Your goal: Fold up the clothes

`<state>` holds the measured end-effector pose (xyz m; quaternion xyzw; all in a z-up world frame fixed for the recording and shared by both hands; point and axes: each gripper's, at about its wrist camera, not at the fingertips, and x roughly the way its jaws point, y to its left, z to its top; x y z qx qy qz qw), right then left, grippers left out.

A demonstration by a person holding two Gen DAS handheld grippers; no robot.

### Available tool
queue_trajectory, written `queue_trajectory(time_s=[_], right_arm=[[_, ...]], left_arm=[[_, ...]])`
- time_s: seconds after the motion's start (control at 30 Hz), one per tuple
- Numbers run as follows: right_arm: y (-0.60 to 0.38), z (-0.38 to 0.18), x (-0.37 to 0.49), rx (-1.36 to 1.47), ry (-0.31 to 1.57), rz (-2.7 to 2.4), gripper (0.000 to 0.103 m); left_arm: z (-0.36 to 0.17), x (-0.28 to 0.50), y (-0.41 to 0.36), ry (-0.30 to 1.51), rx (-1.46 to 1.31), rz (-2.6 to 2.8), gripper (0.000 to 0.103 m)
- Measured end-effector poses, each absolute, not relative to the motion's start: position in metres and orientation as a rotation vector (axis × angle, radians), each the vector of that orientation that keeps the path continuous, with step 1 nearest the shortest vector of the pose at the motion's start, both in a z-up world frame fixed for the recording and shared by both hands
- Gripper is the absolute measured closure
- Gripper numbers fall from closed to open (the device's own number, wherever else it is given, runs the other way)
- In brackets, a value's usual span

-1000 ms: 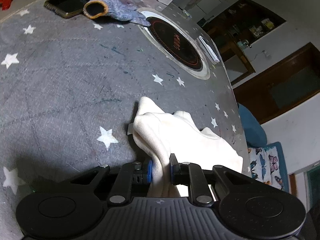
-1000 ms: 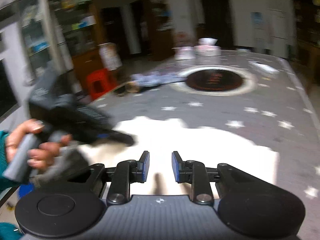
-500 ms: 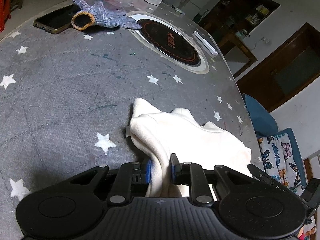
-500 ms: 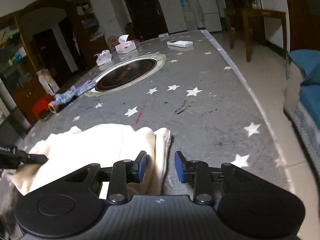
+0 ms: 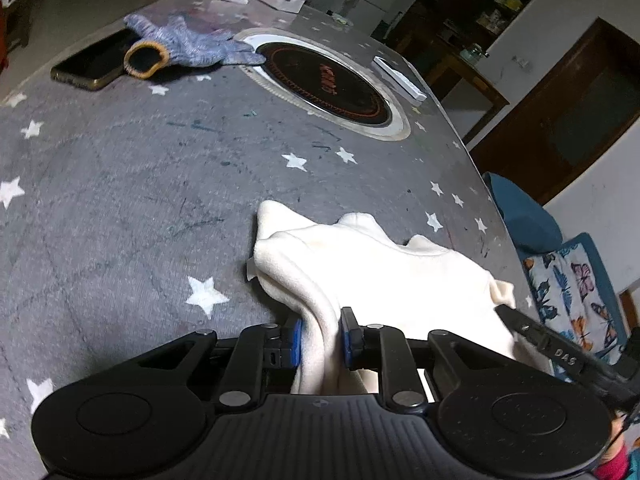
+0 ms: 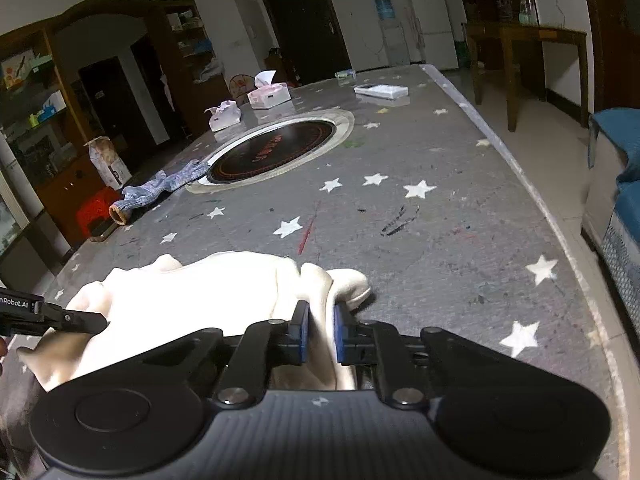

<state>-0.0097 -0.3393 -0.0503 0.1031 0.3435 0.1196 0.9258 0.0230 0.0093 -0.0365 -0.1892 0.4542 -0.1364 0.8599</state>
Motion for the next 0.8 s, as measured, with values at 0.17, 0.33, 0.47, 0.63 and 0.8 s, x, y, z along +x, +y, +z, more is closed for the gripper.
queue_trajectory(time_s=[0.17,0.33,0.47,0.63,0.8], right_arm=[[-0.338,-0.037,-0.021,0.195,0.660,0.237,0.093],[-0.338,-0.022,-0.035,0.176,0.614,0.235,0.093],[-0.339,-0.012,-0.048,0.152,0.581,0.226,0.093],[-0.350,-0.007,-0.058,0.149,0.567,0.189,0.093],[-0.367,-0.003,-0.065,0.144,0.565,0.138,0.093]], left_arm=[[-0.028,0.019,0.002,0.914,-0.329,-0.302,0.085],[-0.015,0.014,-0.010,0.873,-0.253,-0.329,0.085],[-0.010,0.012,-0.022,0.857,-0.210,-0.349,0.085],[-0.009,0.012,-0.039,0.855,-0.180,-0.382,0.085],[-0.010,0.014,-0.061,0.859,-0.146,-0.425,0.085]])
